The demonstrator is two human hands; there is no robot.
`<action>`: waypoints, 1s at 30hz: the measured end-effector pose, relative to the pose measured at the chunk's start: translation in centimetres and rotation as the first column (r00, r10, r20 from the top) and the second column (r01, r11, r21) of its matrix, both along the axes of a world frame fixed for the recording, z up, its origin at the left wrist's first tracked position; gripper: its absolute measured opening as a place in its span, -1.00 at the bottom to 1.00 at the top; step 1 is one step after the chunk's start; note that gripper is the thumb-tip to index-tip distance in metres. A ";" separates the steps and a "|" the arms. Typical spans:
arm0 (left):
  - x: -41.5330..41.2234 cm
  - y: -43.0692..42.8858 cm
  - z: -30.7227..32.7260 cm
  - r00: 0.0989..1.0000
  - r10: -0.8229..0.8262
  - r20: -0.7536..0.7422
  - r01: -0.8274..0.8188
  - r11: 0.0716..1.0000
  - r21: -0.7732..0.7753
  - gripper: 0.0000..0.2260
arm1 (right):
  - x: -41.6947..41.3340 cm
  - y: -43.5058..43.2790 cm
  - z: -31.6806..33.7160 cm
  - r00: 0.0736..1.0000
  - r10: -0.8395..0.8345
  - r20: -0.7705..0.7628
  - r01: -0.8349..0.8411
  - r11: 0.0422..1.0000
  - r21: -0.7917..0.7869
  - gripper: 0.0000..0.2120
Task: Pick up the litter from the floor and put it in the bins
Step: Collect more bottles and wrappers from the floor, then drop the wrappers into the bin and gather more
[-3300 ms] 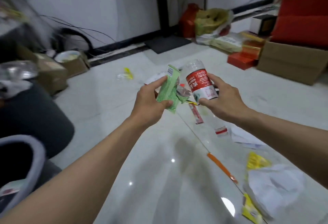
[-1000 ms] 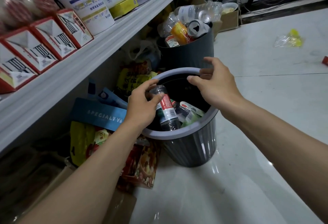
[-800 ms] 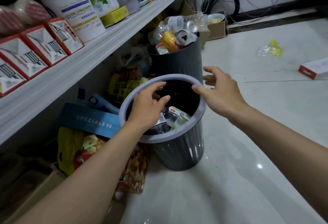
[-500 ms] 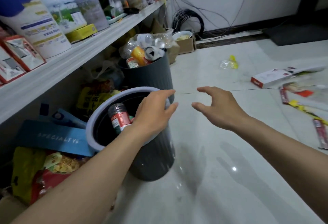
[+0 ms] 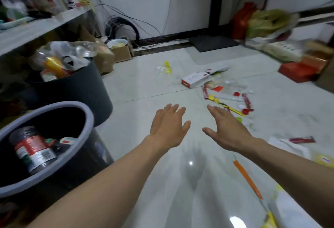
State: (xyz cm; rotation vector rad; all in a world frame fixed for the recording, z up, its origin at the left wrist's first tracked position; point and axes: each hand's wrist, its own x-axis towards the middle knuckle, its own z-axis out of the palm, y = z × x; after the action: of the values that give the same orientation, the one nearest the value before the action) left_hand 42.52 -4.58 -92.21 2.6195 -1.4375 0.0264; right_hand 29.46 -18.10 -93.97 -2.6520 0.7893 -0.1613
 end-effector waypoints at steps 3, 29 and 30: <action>-3.0 -3.6 -1.0 0.995 -0.102 -0.010 0.102 0.995 0.010 -0.51 | -3.8 -2.1 -1.0 0.996 -0.080 -0.041 0.079 0.997 -0.013 -0.23; -24.7 -12.9 -12.4 0.651 -0.738 -0.178 0.759 0.624 0.189 -0.44 | -35.6 2.7 -7.8 0.601 -0.704 -0.378 0.774 0.631 0.054 -0.27; -24.9 -13.0 -12.8 0.645 -0.742 -0.183 0.763 0.613 0.205 -0.42 | -35.9 3.0 -8.2 0.592 -0.709 -0.382 0.780 0.623 0.052 -0.27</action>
State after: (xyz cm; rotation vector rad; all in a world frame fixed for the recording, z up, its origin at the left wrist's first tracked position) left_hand 17.66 -17.61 -104.99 1.8943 -2.5374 -0.3922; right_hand -6.46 -15.10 -102.14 -1.9773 1.9067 0.1599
